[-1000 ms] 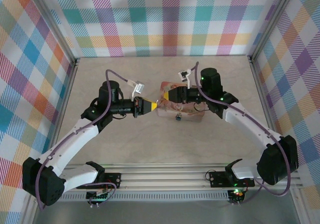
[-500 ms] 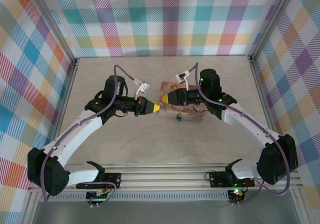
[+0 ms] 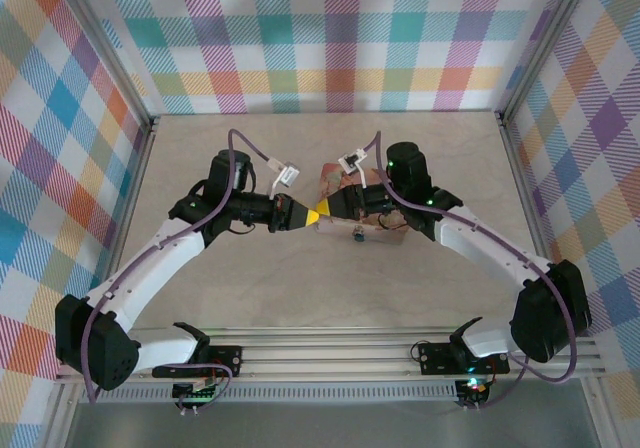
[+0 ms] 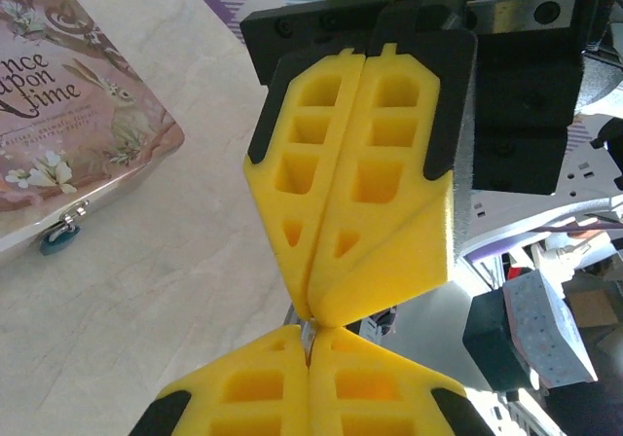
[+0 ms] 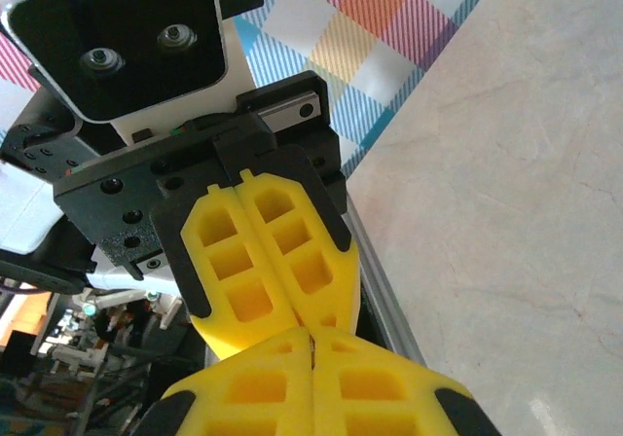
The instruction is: Unlock the padlock with the key
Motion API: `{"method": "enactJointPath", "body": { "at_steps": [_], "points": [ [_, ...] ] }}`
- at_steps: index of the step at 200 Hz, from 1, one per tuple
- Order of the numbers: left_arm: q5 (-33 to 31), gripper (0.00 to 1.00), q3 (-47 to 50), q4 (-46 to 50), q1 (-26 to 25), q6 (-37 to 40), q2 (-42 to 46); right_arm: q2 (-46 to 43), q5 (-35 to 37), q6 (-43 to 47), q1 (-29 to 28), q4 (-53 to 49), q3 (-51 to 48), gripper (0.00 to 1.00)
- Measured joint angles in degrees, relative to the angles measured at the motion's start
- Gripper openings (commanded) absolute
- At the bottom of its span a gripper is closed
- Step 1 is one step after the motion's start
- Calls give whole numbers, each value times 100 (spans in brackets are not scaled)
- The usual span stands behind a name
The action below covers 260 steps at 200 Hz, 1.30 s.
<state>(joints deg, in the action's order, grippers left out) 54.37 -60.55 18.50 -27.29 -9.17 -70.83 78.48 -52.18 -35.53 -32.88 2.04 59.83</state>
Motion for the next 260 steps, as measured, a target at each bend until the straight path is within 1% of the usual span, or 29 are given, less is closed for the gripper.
{"method": "enactJointPath", "body": {
  "at_steps": [12,15,19,22,25,29,45,55,70,78,89,102,118,140,161,184,219,233,260],
  "points": [
    [-20,0,-2,2,0,0,2,-4,7,-9,0,76,-24,0],
    [-35,6,-2,2,0,0,4,-4,20,-7,0,98,-33,0],
    [-61,17,-2,0,0,0,7,-7,44,-9,0,136,-52,0],
    [-81,24,-2,0,0,0,7,-9,55,-11,0,162,-68,0],
    [-120,27,-2,-2,0,0,7,-13,79,-11,0,188,-85,0],
    [-155,30,-2,-7,-2,-2,7,-20,125,-26,0,227,-107,0],
    [-522,34,20,-2,-7,-188,68,-61,310,-55,-4,291,-201,0],
    [-866,34,79,-55,-7,-389,170,-122,442,-63,9,299,-269,0],
    [-1346,37,238,-177,-7,-664,433,-236,612,-74,46,306,-332,0],
    [-1504,38,337,-273,-7,-732,573,-297,693,-79,72,310,-350,0],
    [-1687,44,535,-490,-7,-807,802,-369,793,-92,107,308,-361,0],
    [-1875,45,726,-632,-7,-942,1045,-424,892,-94,127,310,-361,0],
    [-1945,46,765,-688,-7,-1056,1134,-455,986,-94,142,310,-361,0],
    [-1853,41,769,-728,-7,-1222,1099,-457,1069,-103,142,310,-361,0],
    [-1596,36,1075,-1513,-4,-1703,1093,-459,1108,-120,142,313,-361,0],
    [-1423,34,1453,-2350,-4,-2227,1082,-474,1126,-142,142,319,-361,0],
    [-1093,32,1495,-3237,-7,-2747,824,-496,1126,-273,142,579,-398,0],
    [-979,32,1495,-3493,-7,-2900,688,-496,1126,-332,142,669,-415,0],
    [-876,34,1499,-3694,-7,-3051,531,-496,1123,-437,142,846,-461,0]
  ]
}}
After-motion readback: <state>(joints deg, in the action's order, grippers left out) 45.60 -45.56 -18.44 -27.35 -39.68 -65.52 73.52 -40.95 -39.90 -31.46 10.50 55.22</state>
